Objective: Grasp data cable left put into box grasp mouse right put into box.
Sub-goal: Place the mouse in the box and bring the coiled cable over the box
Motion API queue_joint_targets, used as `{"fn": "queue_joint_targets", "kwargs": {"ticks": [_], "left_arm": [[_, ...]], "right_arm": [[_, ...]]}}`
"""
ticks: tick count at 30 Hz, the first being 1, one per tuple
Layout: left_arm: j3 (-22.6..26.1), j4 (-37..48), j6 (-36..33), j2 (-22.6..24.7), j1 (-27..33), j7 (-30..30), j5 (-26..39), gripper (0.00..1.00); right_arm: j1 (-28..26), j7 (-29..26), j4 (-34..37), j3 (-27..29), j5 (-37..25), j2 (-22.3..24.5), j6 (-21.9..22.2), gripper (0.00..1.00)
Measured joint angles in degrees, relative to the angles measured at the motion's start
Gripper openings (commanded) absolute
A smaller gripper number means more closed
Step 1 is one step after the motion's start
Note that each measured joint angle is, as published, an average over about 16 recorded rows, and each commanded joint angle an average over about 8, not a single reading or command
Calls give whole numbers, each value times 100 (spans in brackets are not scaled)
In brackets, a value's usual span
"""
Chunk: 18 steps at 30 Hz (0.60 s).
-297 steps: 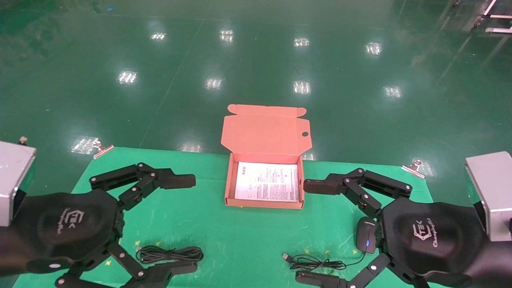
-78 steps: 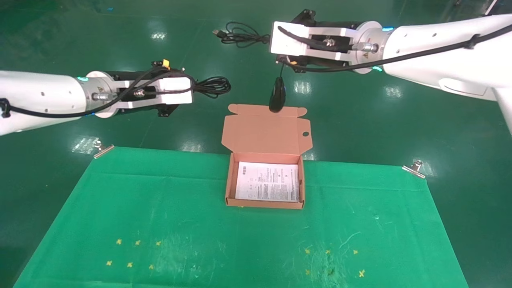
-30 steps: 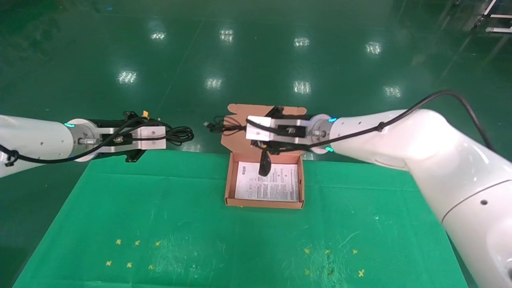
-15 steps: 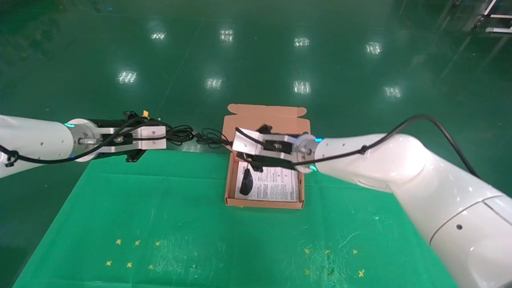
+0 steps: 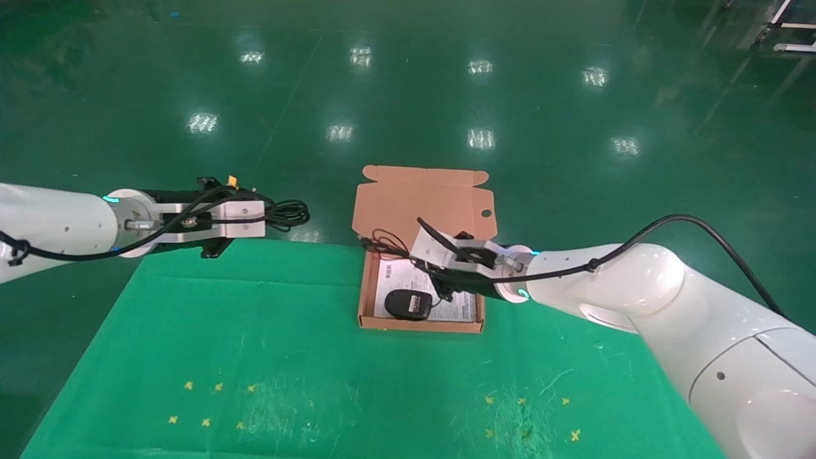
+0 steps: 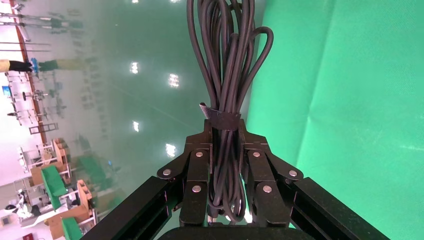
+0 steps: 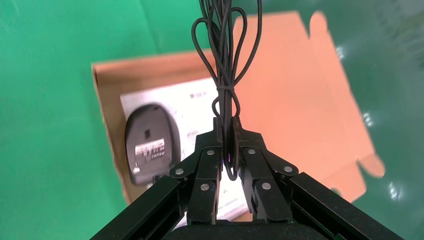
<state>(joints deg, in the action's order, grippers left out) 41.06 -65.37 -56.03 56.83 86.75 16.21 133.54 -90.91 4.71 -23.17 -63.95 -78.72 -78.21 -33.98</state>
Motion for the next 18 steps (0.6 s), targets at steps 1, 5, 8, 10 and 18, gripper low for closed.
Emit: {"fn": "queue_joint_targets", "kwargs": {"ticks": [1, 5, 8, 10, 18], "left_arm": [[0, 0, 0, 0, 0, 0, 0, 0], [2, -4, 2, 7, -7, -5, -6, 0], [8, -3, 10, 24, -21, -16, -21, 0], [15, 0, 17, 42, -34, -28, -34, 0], [62, 29, 66, 169, -121, -141, -165, 0]], "right_arm": [[-2, -19, 22, -32, 10, 5, -8, 69], [-8, -74, 45, -133, 35, 33, -49, 100], [-10, -112, 20, -179, 47, 60, -64, 100], [-10, -138, -5, -199, 56, 84, -69, 100], [-72, -267, -144, -223, 64, 294, -80, 100]]}}
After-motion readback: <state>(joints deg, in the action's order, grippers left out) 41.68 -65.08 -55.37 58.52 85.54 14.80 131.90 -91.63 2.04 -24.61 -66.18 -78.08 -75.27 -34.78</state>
